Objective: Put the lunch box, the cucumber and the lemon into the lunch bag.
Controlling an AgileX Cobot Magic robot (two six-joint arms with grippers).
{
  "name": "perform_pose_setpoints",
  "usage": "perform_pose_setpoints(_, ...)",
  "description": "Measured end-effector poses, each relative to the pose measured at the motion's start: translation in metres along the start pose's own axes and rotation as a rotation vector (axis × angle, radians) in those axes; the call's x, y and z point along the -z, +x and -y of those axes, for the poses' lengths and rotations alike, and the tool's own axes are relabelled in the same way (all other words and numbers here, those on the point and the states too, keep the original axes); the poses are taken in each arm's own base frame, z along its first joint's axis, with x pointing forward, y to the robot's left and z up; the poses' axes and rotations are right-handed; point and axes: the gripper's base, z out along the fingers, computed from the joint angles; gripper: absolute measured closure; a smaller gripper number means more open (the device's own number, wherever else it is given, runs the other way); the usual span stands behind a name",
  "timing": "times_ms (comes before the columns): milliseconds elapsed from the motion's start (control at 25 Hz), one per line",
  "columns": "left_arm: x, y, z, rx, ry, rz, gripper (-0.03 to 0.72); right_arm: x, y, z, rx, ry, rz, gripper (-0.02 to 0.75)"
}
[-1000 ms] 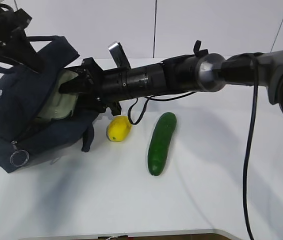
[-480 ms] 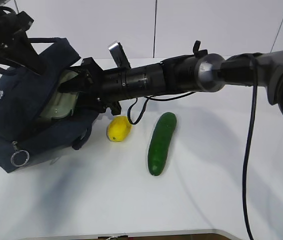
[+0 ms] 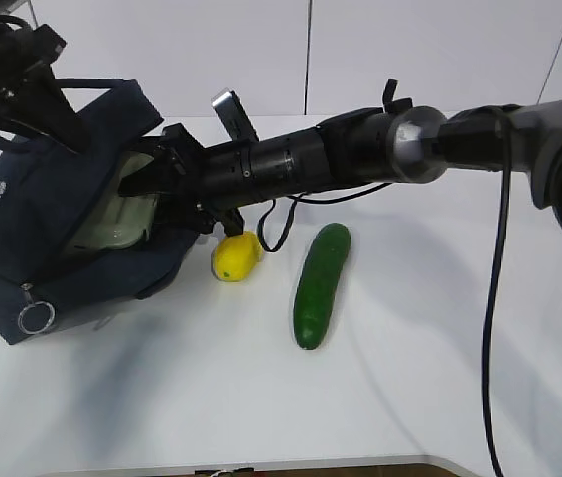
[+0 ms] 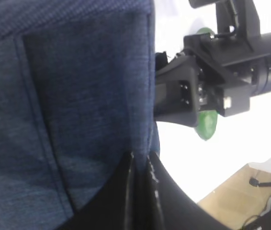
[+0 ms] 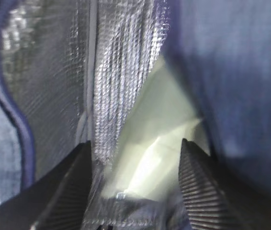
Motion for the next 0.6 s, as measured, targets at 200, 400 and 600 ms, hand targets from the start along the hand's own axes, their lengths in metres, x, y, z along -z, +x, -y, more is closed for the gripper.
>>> perform_pose_setpoints(200,0.0,0.0003,0.0001,0.0,0.001,-0.004,0.701,0.0001,0.0002,-0.0039,-0.013,-0.03,-0.011,0.284)
perform_pose_setpoints(400,0.0,0.0003,0.0001,0.0,0.001,-0.004,0.701,0.0003,0.0027,-0.0065,-0.015,-0.058,-0.04,0.277)
perform_pose_setpoints(600,0.0038,0.0005,-0.0059,0.016,-0.002,-0.002,0.701,0.0061,0.0038,-0.0081,0.017,-0.104,-0.085,0.276)
